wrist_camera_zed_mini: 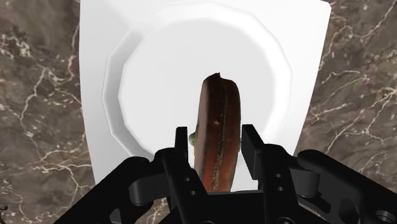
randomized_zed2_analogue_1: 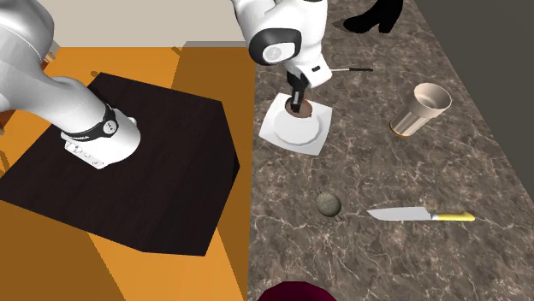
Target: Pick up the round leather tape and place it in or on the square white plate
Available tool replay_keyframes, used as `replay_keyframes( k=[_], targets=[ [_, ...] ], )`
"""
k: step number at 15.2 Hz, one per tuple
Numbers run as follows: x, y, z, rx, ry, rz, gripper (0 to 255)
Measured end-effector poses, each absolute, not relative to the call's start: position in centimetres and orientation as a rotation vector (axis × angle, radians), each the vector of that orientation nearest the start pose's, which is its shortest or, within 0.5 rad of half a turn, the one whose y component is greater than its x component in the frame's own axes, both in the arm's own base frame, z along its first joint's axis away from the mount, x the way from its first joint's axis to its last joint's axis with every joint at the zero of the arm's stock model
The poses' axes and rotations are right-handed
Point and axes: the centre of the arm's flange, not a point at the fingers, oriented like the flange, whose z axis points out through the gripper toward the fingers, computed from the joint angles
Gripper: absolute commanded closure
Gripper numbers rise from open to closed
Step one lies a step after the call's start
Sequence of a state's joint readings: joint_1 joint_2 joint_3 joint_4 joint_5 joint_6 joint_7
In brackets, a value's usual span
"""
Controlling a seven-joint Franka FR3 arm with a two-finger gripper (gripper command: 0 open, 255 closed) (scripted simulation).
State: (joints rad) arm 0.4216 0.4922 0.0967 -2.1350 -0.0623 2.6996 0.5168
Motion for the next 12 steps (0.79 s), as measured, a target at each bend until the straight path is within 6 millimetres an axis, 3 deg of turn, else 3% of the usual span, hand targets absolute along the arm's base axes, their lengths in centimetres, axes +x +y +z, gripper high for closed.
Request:
replay_keyframes(
  k=[6, 12],
  targets=[
    [50.2, 29.0, 14.8, -3.088, -0.067, -0.089, 255],
    [50.1, 28.8, 14.2, -3.088, -0.067, -0.09, 255]
  ],
)
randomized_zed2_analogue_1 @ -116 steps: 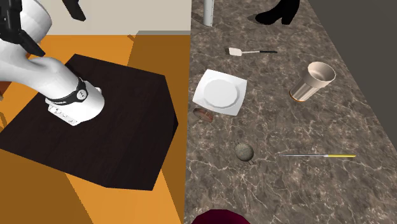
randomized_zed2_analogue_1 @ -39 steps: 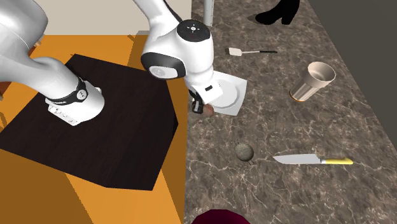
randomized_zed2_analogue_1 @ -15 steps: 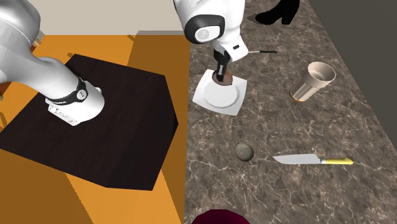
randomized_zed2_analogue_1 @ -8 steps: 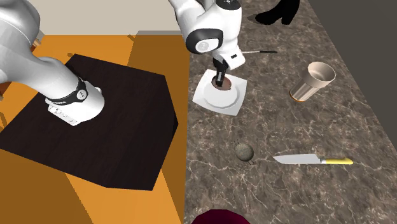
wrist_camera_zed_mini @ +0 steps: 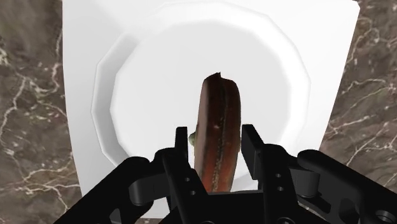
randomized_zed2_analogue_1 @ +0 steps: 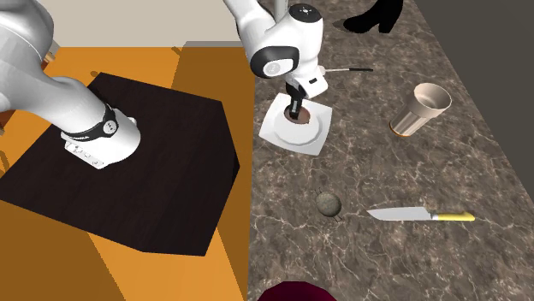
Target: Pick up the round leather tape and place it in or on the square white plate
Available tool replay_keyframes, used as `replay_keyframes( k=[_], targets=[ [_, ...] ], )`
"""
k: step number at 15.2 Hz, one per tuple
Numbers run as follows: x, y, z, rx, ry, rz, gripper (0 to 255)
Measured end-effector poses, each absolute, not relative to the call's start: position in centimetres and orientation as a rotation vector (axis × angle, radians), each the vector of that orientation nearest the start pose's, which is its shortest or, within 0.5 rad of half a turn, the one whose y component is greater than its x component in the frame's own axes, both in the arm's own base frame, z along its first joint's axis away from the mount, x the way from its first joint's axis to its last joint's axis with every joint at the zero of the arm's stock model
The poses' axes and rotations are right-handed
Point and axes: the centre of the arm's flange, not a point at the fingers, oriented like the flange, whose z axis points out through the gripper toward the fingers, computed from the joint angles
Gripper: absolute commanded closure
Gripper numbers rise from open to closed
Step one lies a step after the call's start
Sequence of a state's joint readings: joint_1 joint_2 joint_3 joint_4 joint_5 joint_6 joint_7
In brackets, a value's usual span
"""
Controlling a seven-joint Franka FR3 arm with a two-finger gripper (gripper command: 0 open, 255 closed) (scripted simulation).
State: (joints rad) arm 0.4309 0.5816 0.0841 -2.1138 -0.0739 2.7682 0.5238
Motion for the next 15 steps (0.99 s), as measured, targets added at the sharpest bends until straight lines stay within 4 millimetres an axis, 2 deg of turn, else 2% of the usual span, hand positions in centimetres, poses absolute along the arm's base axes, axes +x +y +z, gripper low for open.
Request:
replay_keyframes(
  k=[1, 2, 8, 12, 15],
  targets=[
    [50.2, 28.8, 14.2, -3.088, -0.067, -0.09, 255],
    [50.2, 28.8, 14.2, -3.088, -0.067, -0.09, 0],
    [50.2, 28.8, 14.2, -3.088, -0.067, -0.09, 0],
    [49.9, 28.7, 18.3, -3.087, -0.068, -0.091, 0],
    [49.9, 28.6, 19.1, -3.087, -0.067, -0.091, 0]
  ],
)
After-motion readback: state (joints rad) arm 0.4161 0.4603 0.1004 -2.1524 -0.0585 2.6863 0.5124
